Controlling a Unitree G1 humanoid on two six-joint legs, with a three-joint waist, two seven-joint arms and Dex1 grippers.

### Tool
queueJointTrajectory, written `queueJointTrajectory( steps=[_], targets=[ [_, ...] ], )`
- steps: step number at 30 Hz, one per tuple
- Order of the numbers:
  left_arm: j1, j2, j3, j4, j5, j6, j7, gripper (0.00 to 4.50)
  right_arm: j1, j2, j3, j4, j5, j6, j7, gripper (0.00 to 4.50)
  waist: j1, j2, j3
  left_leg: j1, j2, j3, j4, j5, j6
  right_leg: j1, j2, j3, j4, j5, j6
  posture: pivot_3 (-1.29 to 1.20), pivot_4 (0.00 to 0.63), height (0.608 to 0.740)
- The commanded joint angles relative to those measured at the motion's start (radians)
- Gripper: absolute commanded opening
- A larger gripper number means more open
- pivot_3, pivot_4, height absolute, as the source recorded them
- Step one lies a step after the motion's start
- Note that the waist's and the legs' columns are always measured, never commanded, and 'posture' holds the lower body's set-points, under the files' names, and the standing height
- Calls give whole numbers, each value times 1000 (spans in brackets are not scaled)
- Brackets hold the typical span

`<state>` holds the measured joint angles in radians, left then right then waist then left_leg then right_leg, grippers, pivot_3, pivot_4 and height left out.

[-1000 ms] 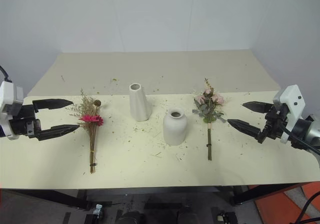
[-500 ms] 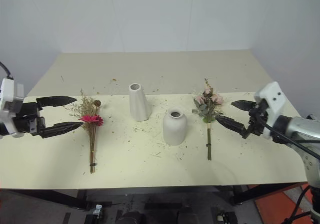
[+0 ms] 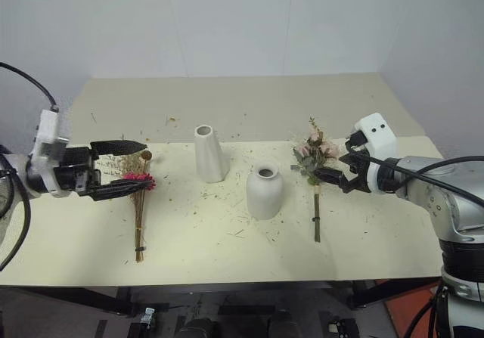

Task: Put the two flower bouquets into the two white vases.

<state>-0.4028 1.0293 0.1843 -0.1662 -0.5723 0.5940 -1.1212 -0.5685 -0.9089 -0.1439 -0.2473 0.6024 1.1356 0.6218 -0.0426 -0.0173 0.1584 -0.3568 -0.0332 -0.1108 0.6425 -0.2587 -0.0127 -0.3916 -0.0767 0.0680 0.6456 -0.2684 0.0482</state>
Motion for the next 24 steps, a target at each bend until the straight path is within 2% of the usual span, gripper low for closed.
queueJointTrajectory(
  steps=[1, 4, 5, 8, 13, 17, 24],
  targets=[
    [-46, 96, -82, -68, 126, 234, 179, 4476, -21, -8, -75, -46, 29, -100, 68, 4500, -1, 0, 1, 0, 0, 0, 0, 0, 0, 0, 0, 0, 0, 0, 0, 0, 150, 740],
    [-91, 146, -149, -110, 153, 390, 230, 4476, -20, -10, -89, -47, 39, -143, 112, 4500, -1, -1, 1, 1, 0, 0, 0, 0, 0, 0, 0, 0, 0, 0, 1, 0, 150, 740],
    [-131, 172, -216, -117, 188, 479, 255, 4476, -25, -14, -92, -40, 41, -169, 139, 4500, -1, -1, 2, 0, 0, 0, 0, 0, 1, 0, 0, 0, 0, 0, 1, 0, 150, 740],
    [-237, 180, -323, -99, 224, 696, 322, 4476, -28, -36, -86, -13, 45, -247, 240, 4500, -1, -2, 2, 0, -1, 0, 0, 0, 1, 1, 0, 0, 0, 0, 1, 0, 150, 740],
    [-318, 183, -391, -122, 171, 928, 320, 4476, -72, -54, -70, 51, 48, -330, 362, 4500, -5, -2, 3, 0, -1, 0, 0, 0, 1, 1, 0, 0, 0, -1, 1, 0, 150, 740],
    [-308, 165, -417, -101, 139, 1010, 332, 4476, -94, -64, -43, 91, 37, -388, 456, 4500, -6, -2, 3, 0, 0, 0, 0, -1, 1, 0, 1, 0, 1, -1, 1, 0, 150, 740],
    [-303, 77, -452, 11, 136, 1020, 397, 4476, -129, -69, 10, 141, 7, -492, 588, 4500, 0, -3, 3, 1, -1, 0, 0, -1, 1, 1, 0, 0, 1, -1, 1, 0, 150, 740]
  ],
)
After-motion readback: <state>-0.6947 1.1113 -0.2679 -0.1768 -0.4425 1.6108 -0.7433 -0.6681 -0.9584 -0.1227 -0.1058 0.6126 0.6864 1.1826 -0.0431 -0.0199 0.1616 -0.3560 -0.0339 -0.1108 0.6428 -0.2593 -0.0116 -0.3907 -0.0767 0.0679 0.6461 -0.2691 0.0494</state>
